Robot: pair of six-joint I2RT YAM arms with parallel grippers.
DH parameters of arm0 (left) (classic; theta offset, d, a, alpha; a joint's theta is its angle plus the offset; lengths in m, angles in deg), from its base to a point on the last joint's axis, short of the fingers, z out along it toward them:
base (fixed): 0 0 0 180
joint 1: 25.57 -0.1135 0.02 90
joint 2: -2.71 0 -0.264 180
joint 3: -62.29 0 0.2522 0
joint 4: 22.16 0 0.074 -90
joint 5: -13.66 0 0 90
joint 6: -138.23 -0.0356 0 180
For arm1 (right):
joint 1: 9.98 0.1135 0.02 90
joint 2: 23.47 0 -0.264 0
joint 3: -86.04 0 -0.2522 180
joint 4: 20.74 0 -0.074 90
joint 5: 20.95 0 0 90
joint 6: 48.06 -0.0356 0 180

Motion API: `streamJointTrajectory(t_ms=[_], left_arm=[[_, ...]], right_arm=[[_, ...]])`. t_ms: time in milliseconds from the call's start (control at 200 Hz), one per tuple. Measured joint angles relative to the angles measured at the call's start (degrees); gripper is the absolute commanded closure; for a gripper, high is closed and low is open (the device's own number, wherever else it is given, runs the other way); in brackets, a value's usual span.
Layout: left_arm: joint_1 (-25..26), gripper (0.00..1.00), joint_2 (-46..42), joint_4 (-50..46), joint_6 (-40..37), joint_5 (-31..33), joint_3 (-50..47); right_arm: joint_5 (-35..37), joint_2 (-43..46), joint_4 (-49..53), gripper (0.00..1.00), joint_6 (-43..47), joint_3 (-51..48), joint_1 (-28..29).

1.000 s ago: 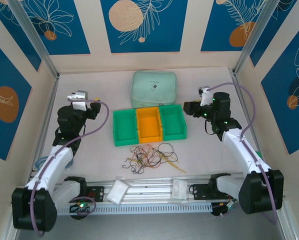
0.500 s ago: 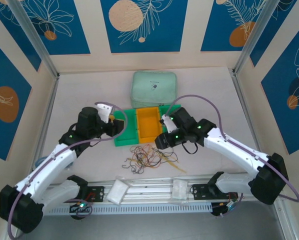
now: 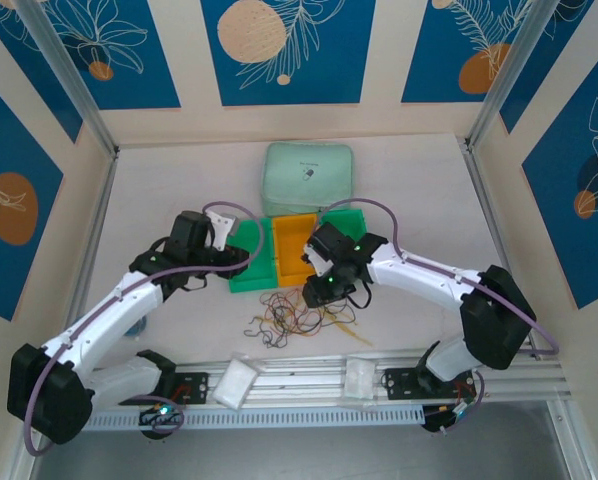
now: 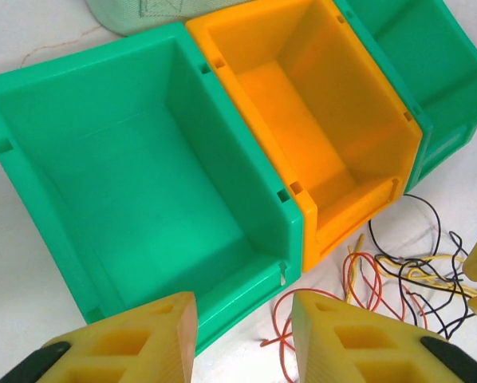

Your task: Untangle the cables

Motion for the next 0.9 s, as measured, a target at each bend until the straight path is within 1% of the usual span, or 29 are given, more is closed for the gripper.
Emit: streamJointTrajectory(t_ms=[175, 455, 545, 635, 705, 820, 900], left_arm=[[0.0, 0.67, -1.38, -1.66, 0.07, -0.26, -0.04], [0.04, 0.68, -1.66, -2.1, 1.33, -3.65, -0.04], [0.04, 0.68, -1.73, -2.1, 1.51, -4.37, -0.04], [0.07, 0.69, -1.99, -2.1, 1.51, -5.01, -0.04], [0.09, 0.7, -2.19, -2.1, 1.49, -5.38, -0.02], [0.22, 0.72, -2.21, -2.12, 1.49, -5.86, 0.02], [0.39, 0.74, -2.21, -2.1, 1.44, -6.19, 0.37]], right_arm=[[-0.22, -0.48, 0.02, 0.67, -0.02, 0.07, 0.5], [-0.5, -1.81, 0.09, 0.67, -0.02, 0.2, 0.63], [-0.76, -2.97, 0.24, 0.74, 0.26, 0.5, 0.72], [-1.16, -3.89, 0.33, 0.86, 0.33, 0.85, 0.72], [-1.31, -4.42, 0.52, 0.93, 0.52, 1.33, 0.72], [-1.29, -4.37, 1.66, 0.96, 0.57, 3.08, 0.72], [-1.05, -3.76, 2.78, 0.96, 0.66, 5.14, 0.72]])
